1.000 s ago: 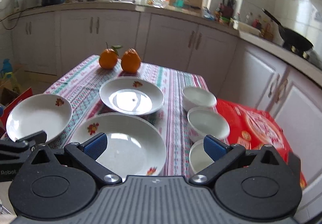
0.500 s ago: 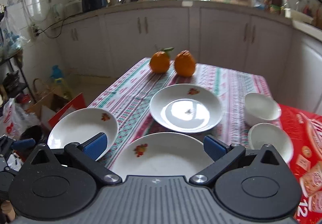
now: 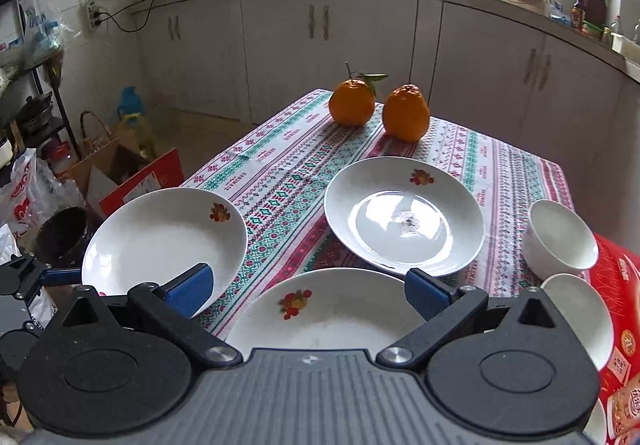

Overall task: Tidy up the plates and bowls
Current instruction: 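Move the right gripper toward the rim of a white flower plate, then close the right gripper on the white plate's rim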

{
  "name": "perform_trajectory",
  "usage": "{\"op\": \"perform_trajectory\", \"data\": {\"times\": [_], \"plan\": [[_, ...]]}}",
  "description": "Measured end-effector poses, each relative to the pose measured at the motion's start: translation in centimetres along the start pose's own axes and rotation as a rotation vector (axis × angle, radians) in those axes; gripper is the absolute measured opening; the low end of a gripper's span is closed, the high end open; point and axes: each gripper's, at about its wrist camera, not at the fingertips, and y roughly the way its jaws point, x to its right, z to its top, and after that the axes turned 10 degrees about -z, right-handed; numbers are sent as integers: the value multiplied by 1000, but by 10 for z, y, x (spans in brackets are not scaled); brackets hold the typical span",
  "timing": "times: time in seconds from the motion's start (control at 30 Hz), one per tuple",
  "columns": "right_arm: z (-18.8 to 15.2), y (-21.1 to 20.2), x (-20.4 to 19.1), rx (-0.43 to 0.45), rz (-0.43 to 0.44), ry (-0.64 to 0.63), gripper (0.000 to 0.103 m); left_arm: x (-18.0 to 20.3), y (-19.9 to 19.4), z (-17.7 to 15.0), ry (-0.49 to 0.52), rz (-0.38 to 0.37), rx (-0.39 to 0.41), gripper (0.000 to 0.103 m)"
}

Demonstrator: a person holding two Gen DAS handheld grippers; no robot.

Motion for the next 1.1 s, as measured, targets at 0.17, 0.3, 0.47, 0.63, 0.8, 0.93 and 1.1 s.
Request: {"op": "perform_trajectory", "data": {"times": [0.17,0.3,0.47,0.63,0.8,0.93,1.1], "plan": [[7,11,-7,-7,18,-36,103,-4,5,0,-9,-1,1,102],[16,20,-13,-10,49,-57,103,-8,7,0,-30,-6,4,103],[29,32,-26,-18,114,-111,103,-10,8,2,-29,-12,-7,103],[44,44,-44,-27,182,-172,103,-11,7,0,-16,-28,8,103],[58,69,-59,-57,251,-229,103,-12,5,-5,4,-45,51,103],[66,97,-64,-119,315,-232,103,-11,3,-8,9,-43,71,103],[70,122,-72,-173,333,-241,103,-10,2,-10,33,-38,96,103]]}}
